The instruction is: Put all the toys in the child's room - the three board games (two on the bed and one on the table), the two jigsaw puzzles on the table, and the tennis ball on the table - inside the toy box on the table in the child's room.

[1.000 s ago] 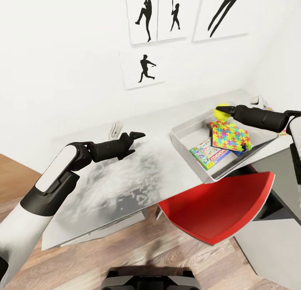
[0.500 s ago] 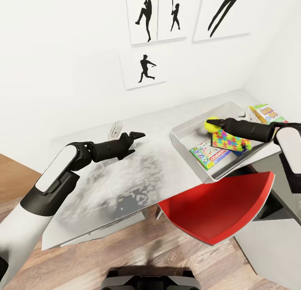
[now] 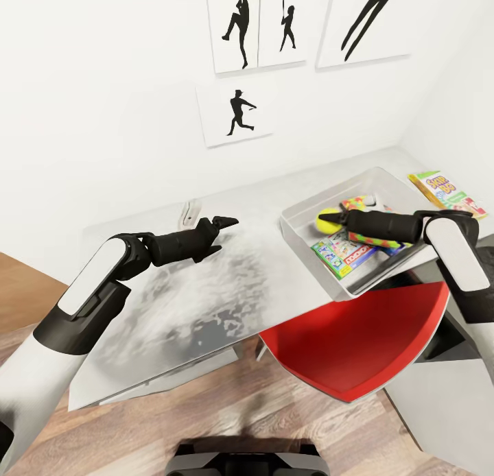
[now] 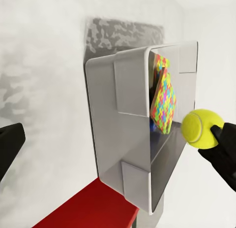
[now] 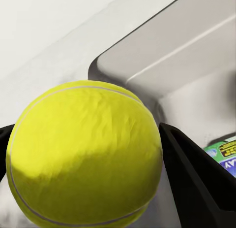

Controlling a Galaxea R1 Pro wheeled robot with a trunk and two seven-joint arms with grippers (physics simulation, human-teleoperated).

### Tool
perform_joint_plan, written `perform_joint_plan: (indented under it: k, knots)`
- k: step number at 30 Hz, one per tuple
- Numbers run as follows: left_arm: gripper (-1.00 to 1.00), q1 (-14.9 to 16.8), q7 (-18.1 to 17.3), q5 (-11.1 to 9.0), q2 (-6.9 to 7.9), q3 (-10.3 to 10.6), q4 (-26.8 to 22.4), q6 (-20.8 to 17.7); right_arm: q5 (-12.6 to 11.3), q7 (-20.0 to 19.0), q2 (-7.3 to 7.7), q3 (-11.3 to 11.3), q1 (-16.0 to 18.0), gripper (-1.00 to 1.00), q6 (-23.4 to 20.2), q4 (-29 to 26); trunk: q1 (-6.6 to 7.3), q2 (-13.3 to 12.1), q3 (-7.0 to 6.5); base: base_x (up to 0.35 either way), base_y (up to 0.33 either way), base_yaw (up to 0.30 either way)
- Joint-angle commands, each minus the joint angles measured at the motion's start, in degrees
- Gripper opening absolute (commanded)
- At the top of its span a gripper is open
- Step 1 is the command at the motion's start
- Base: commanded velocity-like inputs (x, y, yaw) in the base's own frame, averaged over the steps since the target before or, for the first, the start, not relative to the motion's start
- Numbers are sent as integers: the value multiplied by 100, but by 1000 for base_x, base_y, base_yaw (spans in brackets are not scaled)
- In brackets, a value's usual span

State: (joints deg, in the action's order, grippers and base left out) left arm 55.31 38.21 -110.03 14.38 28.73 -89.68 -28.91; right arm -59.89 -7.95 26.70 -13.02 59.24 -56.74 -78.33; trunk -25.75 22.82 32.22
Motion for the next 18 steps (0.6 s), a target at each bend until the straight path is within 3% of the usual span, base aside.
perform_joint_plan:
  k: [1, 18]
  knots:
    - [100, 6, 41, -45, 3, 5, -5, 8, 46, -57, 2, -24, 7, -100, -10, 2, -3, 10, 8, 0, 0, 0]
    - [100, 6, 36, -45, 3, 9, -7, 8, 39, -58, -6, -99, 7, -100, -4, 3, -3, 10, 8, 33, 0, 0]
